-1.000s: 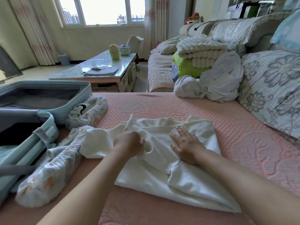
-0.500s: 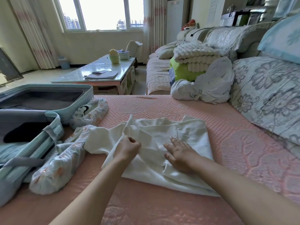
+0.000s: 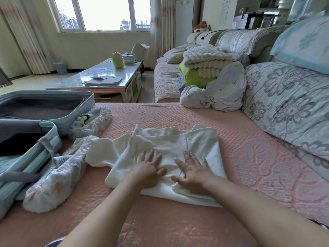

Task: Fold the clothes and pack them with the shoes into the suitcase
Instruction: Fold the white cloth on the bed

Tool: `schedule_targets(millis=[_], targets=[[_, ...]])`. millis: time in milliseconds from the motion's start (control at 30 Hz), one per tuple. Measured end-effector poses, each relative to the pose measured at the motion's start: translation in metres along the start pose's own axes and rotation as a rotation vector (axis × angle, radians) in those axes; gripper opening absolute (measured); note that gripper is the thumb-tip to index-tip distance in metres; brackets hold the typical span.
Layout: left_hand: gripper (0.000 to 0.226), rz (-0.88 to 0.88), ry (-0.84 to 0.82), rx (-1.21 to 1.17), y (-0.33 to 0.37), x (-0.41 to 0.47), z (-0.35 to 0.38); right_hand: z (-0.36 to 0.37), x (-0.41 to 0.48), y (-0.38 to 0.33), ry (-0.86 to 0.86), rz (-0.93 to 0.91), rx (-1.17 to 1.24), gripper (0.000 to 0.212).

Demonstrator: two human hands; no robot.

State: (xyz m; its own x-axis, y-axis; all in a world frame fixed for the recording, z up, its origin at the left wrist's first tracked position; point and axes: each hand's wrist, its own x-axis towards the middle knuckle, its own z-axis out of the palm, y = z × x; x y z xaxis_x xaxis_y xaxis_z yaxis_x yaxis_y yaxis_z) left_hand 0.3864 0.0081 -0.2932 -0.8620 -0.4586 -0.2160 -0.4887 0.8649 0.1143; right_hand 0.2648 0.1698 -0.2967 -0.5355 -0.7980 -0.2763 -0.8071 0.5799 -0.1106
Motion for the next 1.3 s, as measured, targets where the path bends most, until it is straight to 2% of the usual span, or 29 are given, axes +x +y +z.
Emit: schedule_targets(millis=[67,167,267,333,433,533,700,767,867,1000,1133,1233,1300], targets=[[0.073,-0.024,-0.036,-0.045,-0.008,0.001,0.002,-0.002,-0.001,0.000,-0.031,-0.003,-0.018,0.083],[0.068,0.022,0.015,-0.041,-0.017,-0.008,-0.013,-0.011,0.002,-0.008,-0.007,-0.012,-0.019,0.083],[0.067,0.086,0.084,-0.109,-0.040,-0.029,-0.026,-0.014,0.008,-0.022,0.065,-0.094,-0.009,0.074],[0.076,0.123,0.018,-0.155,-0.064,-0.046,-0.031,-0.012,0.012,-0.036,0.103,-0.172,0.014,0.067],[0.089,0.146,-0.073,-0.013,-0.094,-0.066,-0.025,0.002,0.014,-0.060,0.052,-0.221,0.017,0.064],[0.078,0.153,0.057,0.084,-0.106,-0.073,-0.011,0.016,0.014,-0.074,0.045,-0.213,-0.079,0.067],[0.036,0.175,0.391,0.263,-0.098,-0.073,-0.020,0.011,0.006,-0.069,0.105,-0.237,-0.011,0.062],[0.026,0.075,0.473,0.226,-0.091,-0.069,-0.027,0.016,0.002,-0.070,0.085,-0.228,-0.070,0.062],[0.032,-0.025,0.441,-0.036,-0.074,-0.060,-0.034,0.014,0.001,-0.068,0.015,-0.238,0.008,0.060],[0.038,0.097,0.509,-0.203,-0.042,-0.050,-0.049,-0.014,-0.012,-0.049,0.087,-0.230,0.472,0.049],[0.043,0.256,0.605,-0.407,0.006,-0.033,-0.060,-0.043,-0.028,-0.007,0.275,-0.117,0.611,0.053],[0.048,0.447,0.504,-0.491,0.050,-0.023,-0.056,-0.054,-0.034,0.029,0.369,-0.024,0.695,0.058],[0.046,0.577,0.344,-0.501,0.077,-0.019,-0.044,-0.057,-0.036,0.047,0.423,0.024,0.760,0.057]])
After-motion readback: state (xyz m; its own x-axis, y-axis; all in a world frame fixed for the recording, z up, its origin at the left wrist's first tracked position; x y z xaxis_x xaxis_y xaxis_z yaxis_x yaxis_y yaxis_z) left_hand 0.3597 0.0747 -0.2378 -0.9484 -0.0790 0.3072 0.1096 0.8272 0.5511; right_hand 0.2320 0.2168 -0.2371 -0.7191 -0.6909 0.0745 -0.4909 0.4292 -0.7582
